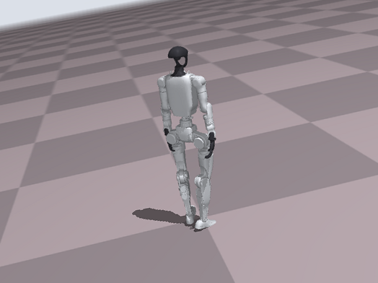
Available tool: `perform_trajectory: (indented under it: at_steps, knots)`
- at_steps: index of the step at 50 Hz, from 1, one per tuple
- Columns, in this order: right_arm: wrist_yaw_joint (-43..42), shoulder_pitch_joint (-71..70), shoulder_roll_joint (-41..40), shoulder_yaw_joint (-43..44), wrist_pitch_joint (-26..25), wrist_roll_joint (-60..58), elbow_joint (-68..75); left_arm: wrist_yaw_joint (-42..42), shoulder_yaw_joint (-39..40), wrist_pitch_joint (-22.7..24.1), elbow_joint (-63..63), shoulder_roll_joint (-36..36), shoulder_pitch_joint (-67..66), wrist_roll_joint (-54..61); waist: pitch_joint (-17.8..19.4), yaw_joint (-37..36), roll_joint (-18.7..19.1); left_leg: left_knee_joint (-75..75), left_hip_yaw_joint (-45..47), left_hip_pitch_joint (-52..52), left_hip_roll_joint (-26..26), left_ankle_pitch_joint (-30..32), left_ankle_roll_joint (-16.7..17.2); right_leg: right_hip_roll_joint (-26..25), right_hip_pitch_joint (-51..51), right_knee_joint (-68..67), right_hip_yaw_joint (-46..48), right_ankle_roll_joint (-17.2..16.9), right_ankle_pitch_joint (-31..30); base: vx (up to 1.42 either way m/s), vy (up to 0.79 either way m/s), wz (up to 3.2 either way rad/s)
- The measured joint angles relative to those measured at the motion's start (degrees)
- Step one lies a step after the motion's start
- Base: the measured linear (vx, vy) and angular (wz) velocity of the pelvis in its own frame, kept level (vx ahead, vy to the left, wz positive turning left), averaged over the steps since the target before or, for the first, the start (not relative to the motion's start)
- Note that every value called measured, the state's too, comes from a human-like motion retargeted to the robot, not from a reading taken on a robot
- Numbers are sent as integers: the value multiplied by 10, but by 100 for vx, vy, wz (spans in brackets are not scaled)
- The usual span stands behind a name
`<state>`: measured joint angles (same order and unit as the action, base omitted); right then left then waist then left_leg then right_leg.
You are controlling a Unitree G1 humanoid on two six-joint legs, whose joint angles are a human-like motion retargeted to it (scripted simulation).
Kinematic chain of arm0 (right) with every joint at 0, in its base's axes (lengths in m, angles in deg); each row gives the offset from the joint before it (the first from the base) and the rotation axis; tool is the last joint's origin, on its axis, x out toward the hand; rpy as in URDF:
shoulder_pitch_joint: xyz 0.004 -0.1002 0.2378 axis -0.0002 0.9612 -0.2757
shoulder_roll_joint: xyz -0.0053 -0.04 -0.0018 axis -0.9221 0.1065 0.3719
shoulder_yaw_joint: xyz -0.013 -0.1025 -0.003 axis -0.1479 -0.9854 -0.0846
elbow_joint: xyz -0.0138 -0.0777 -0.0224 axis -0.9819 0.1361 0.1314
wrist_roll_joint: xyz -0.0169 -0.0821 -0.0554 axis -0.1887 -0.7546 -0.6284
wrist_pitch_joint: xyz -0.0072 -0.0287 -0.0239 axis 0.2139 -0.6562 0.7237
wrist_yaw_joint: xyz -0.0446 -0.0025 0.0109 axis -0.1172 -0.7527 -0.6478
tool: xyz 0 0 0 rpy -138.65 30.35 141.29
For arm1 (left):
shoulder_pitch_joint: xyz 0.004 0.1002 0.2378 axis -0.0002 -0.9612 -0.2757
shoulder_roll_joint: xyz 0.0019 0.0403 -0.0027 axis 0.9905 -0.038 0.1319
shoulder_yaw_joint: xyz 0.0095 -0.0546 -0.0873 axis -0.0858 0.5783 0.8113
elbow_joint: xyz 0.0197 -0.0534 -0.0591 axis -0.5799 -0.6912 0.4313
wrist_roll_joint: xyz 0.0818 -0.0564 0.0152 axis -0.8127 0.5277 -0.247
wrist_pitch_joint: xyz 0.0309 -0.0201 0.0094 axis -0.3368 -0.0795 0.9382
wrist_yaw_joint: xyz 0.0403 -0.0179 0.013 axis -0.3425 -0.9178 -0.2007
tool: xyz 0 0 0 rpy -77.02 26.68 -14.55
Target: In place motions
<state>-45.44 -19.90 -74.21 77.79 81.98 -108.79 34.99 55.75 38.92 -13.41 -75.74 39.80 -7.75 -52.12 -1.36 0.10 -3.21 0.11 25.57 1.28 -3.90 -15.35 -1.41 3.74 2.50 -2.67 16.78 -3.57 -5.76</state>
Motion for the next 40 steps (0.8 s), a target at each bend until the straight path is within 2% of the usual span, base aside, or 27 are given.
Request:
perform_trajectory:
  at_steps: [11, 18, 25, 28, 31, 34, 40]
  knots:
    - [16, -12, 19, 27, -28, 13, -23, 25, -30, 7, 27, 6, 14, -17, 35, 18, 2, -16, 9, -10, 18, 3, 8, -12, -8, 3, -17, 13, -8, -20, -6, -15]
    - [30, -26, -2, 36, -5, 41, -85, 10, -39, 18, 20, 2, 12, -12, 54, 12, -1, -61, -7, -46, 24, 10, 8, -5, -15, 6, -16, 13, -11, -17, -3, 4]
    - [33, -29, -8, 27, 3, 32, -91, -32, -56, 35, -3, -4, 6, 1, 55, -1, 0, -93, -38, -72, 21, 11, 27, 4, -20, 6, 4, 13, -11, -9, 2, 32]
    - [38, -27, -7, 25, 2, 23, -90, -28, -56, 37, -8, -6, 3, -2, 48, 27, 2, -123, -74, -79, 22, -8, 31, 14, -18, 4, 46, 8, -4, 1, 7, 103]
    - [36, -24, -6, 20, 0, 16, -85, -32, -50, 43, -11, -7, -4, -1, 43, 38, 4, -137, -88, -74, 17, -10, 28, 17, -16, 0, 65, 2, 0, 5, 8, 46]
    - [31, -20, -6, 15, -2, 14, -76, -40, -44, 48, -17, -6, -9, -1, 39, 22, 4, -126, -65, -60, 17, -13, 25, 15, -15, -4, 51, 0, 2, 11, 6, -40]
    - [34, -6, -8, 15, -6, 5, -58, -31, -41, 39, -35, -1, -13, -14, 22, 25, 9, -77, -54, -29, 12, -24, 10, 6, -6, -8, 52, -1, 11, 18, 6, 9]
